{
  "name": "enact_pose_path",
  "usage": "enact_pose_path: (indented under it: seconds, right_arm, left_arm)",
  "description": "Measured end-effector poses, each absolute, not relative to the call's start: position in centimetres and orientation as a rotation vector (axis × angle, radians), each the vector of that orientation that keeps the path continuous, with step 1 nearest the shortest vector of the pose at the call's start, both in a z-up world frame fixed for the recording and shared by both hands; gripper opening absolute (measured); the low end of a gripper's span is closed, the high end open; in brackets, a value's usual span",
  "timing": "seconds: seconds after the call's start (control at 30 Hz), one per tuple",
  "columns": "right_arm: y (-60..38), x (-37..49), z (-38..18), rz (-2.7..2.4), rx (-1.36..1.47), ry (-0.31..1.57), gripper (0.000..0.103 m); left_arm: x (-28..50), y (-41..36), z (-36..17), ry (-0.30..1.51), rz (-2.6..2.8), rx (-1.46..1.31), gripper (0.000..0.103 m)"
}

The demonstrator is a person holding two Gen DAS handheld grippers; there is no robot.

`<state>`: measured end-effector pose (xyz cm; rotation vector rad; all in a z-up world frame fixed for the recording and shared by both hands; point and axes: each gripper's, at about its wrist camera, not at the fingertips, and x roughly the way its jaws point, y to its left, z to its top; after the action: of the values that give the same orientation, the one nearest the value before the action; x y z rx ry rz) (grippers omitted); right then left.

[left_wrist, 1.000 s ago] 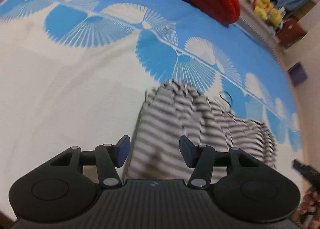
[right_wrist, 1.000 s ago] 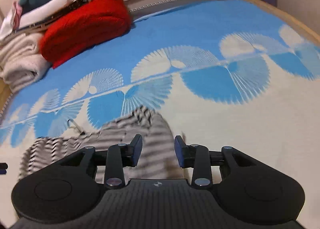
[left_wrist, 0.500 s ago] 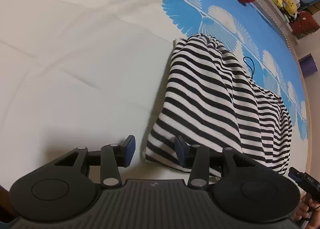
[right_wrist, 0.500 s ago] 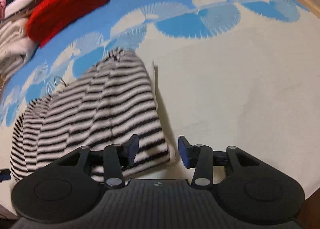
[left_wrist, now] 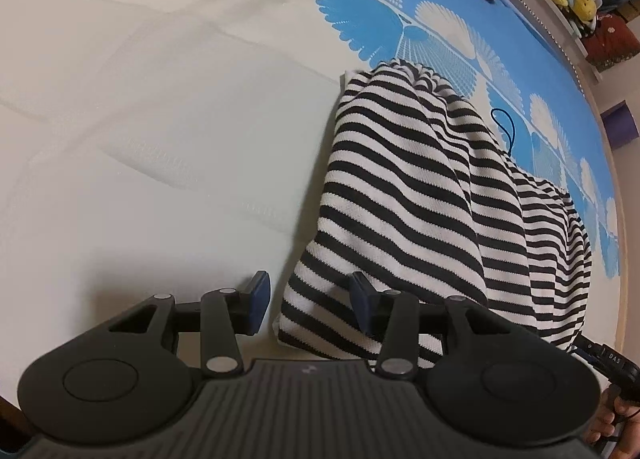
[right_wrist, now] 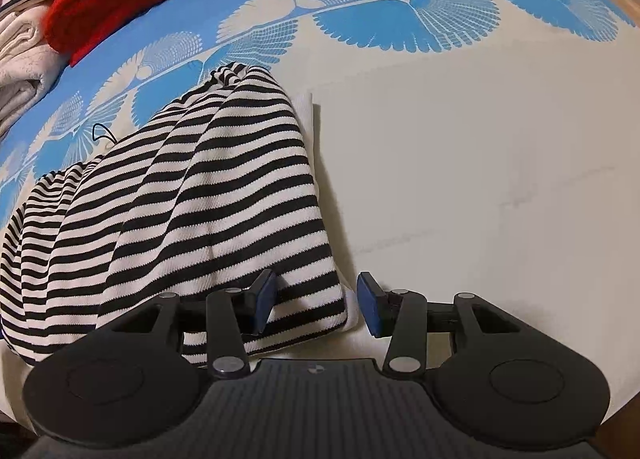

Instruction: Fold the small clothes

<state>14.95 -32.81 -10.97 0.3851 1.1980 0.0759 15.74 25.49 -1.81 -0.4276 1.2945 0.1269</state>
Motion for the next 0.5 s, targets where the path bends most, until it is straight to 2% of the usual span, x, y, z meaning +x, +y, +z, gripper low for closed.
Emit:
enact_pose_path:
  seconds: [0.13,0.17,0.2,0.27,0.3,0.33,0.5]
  right_arm:
    - [-32.7,15.1,-11.2,0.075,0.381,1.204,0.046]
    - [-32.7,15.1,-11.2,0.074,0.380,1.205,0.046]
    - [-32.7,15.1,-11.3,0.074,0.379,1.205,0.046]
    - [-32.6,15.1,-11.3,0.086,0.379,1.202,0.040]
    - [-32.5,15.1,-11.2,0.108,0.378,1.195,0.020]
    - [-32.5,15.1,-10.8,0.124,0.375,1.179,0.004]
    - [-37.6,14.1,-6.3,0.148,0.644,0.950,0.003]
  left_arm:
    - [15.9,25.2,-2.2,1.304,0.120,-0.418,0.046]
    - [15.9,25.2,-2.2,1.307,0.113,-0.417,0.042]
    - [15.9,25.1,-2.3,1.313,0.097,-0.418,0.025]
    - [15.9,24.9,-2.3,1.319,0.058,-0.409,0.001]
    - [15.8,24.8,-1.9,1.299,0.053,-0.390,0.001]
    - [15.6,24.9,-1.3,1.269,0.051,-0.385,0.001]
    - [13.3,26.8,2.7,1.074,0.051,-0.464,0.000]
